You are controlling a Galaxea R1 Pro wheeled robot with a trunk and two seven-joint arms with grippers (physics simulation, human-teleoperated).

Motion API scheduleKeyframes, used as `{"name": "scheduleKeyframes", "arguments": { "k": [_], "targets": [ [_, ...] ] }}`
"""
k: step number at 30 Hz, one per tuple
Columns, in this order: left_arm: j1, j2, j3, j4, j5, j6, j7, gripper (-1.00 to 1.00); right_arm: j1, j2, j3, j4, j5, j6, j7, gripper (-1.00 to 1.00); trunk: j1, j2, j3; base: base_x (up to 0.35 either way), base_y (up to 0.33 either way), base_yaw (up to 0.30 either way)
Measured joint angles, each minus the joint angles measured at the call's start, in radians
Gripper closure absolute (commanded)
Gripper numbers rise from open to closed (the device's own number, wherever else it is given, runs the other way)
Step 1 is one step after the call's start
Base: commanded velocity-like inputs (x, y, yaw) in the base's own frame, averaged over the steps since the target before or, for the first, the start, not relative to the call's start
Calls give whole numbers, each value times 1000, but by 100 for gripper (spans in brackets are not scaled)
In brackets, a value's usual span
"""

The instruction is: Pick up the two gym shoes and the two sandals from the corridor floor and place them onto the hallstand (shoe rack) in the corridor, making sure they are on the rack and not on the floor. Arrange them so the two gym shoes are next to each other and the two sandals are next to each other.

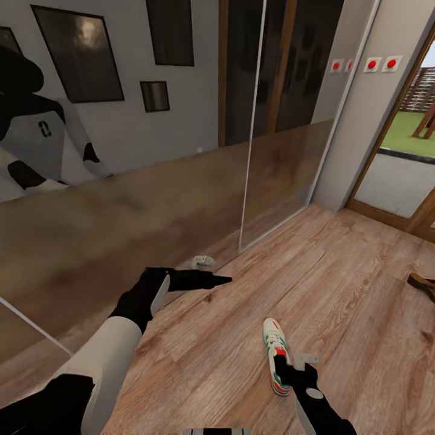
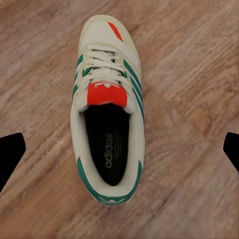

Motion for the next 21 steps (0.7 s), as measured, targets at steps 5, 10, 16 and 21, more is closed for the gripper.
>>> {"name": "scheduleKeyframes", "arguments": {
  "k": [5,10,16,21],
  "targets": [
    [-2,-10,1,-17,0,6,1,-100,0,0,0,0,0,0,0,-100,19,-35,-24,0,0,0],
    [-3,-15,2,-32,0,8,1,-100,0,0,0,0,0,0,0,-100,25,-43,-50,0,0,0],
    [2,-15,3,-37,0,9,1,-100,0,0,0,0,0,0,0,-100,28,-45,-83,0,0,0],
    [7,-13,5,-39,-1,9,1,-100,0,0,-1,0,0,0,0,-100,30,-46,-110,0,0,0]
  ]
}}
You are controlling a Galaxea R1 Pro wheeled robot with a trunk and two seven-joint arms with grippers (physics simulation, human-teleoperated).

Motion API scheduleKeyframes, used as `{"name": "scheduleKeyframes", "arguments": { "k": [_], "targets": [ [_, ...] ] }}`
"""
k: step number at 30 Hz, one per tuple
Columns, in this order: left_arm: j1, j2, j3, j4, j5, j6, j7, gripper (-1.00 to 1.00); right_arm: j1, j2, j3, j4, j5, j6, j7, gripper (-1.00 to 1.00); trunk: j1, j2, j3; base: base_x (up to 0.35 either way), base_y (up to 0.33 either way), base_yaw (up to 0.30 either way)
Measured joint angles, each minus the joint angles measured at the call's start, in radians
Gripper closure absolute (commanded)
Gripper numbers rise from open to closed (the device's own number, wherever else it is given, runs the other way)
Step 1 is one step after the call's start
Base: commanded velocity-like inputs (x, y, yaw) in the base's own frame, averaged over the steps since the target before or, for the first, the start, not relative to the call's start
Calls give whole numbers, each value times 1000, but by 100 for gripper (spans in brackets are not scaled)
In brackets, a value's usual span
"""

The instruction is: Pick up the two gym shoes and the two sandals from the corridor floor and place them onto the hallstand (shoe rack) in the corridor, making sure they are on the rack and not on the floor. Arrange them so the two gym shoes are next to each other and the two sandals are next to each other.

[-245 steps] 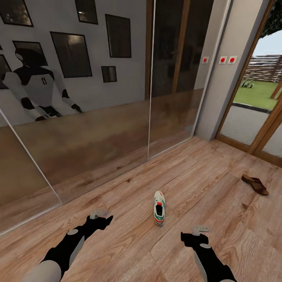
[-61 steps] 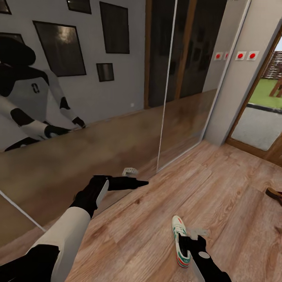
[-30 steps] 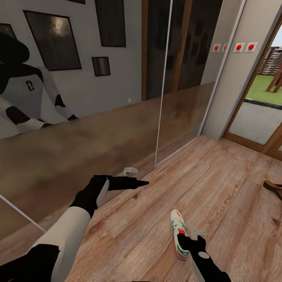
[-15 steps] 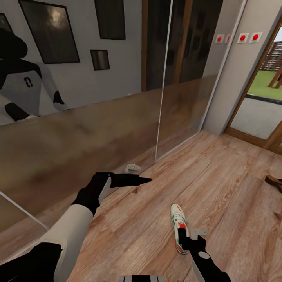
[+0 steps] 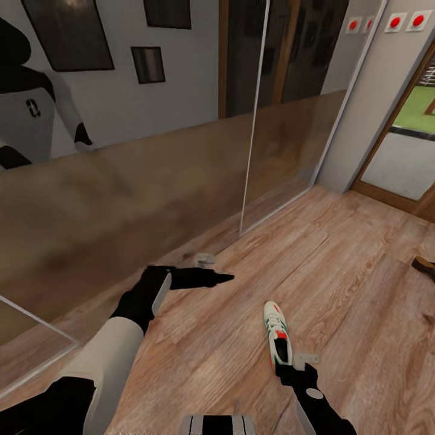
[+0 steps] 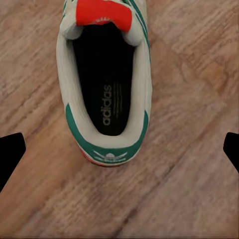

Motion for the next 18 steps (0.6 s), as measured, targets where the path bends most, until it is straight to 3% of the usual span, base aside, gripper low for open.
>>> {"name": "scheduleKeyframes", "arguments": {
  "k": [15,18],
  "targets": [
    [3,4,-1,0,-1,-1,0,-100,0,0,0,0,0,0,0,-100,7,-4,-82,0,0,0],
    [3,4,-1,0,-1,-2,0,-100,0,0,0,0,0,0,0,-100,7,-4,-86,0,0,0]
  ]
}}
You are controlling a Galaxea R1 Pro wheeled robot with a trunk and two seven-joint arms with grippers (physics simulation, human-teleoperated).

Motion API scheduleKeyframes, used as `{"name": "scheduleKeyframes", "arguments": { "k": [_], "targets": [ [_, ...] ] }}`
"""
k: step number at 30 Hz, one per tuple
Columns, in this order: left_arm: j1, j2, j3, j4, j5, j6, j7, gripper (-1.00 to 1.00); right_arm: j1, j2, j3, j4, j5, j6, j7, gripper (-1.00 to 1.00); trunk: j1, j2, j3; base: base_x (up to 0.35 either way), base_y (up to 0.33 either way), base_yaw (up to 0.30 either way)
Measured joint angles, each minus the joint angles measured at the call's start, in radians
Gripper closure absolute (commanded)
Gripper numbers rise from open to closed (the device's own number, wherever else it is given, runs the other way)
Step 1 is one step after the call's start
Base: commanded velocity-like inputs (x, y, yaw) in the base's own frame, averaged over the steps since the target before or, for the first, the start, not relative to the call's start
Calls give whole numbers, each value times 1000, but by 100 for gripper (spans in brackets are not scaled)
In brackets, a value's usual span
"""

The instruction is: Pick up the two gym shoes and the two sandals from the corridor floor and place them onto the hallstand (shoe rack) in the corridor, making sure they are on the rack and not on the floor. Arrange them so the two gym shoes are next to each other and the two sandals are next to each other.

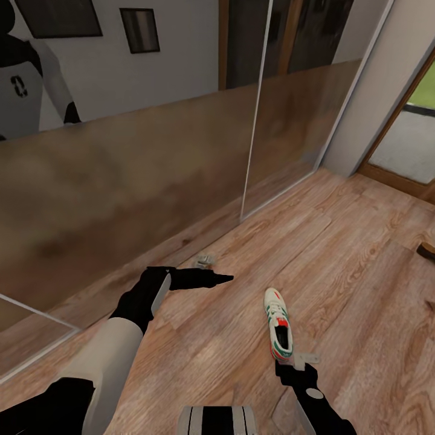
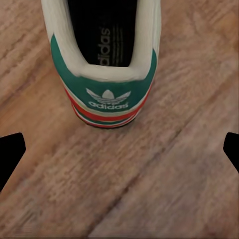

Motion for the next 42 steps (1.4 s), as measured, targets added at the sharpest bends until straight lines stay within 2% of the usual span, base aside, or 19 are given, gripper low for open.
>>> {"name": "scheduleKeyframes", "arguments": {
  "k": [8,23,42],
  "targets": [
    [0,0,0,0,0,-2,0,-100,0,-1,0,-1,0,-2,0,-100,0,0,-5,0,0,0],
    [-1,0,-3,0,0,-2,0,-100,0,-3,0,-3,3,-98,2,-100,0,0,-6,0,0,0],
    [-3,-1,-3,0,0,-3,-1,-100,0,0,-1,-1,2,-140,1,-100,0,0,-6,0,0,0]
  ]
}}
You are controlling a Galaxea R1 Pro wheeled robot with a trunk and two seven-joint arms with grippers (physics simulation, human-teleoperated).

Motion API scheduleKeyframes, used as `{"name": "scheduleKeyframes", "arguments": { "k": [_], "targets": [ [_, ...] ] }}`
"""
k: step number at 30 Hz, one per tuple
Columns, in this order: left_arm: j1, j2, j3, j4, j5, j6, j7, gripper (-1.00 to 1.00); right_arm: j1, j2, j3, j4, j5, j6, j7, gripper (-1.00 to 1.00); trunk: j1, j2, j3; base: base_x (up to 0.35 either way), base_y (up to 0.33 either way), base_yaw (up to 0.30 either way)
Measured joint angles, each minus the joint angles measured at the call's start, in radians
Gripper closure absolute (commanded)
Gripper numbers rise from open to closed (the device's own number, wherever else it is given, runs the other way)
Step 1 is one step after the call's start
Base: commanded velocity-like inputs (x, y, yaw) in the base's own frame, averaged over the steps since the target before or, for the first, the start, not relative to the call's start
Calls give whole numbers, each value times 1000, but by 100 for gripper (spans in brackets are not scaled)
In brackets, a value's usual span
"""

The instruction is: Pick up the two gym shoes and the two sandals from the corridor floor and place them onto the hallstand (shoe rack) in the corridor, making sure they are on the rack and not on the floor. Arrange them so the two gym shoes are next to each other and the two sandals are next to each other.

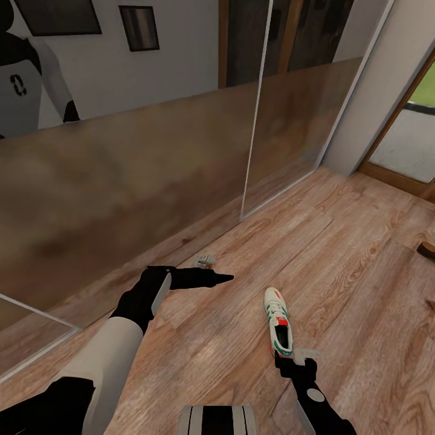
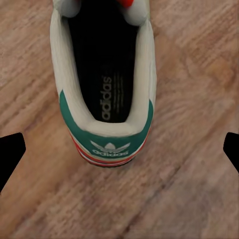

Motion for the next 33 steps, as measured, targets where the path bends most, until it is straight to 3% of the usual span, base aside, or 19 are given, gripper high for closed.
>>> {"name": "scheduleKeyframes", "arguments": {
  "k": [8,20,33],
  "targets": [
    [0,0,0,0,1,0,-1,-100,0,0,1,0,-1,-49,2,-100,0,0,0,0,0,0],
    [0,1,1,0,0,-1,1,-100,0,0,-1,1,-2,-71,2,-100,5,-3,-46,0,0,0],
    [2,2,2,0,0,-3,0,-100,0,-2,-2,1,-3,-74,2,-100,5,-3,-46,0,0,0]
  ]
}}
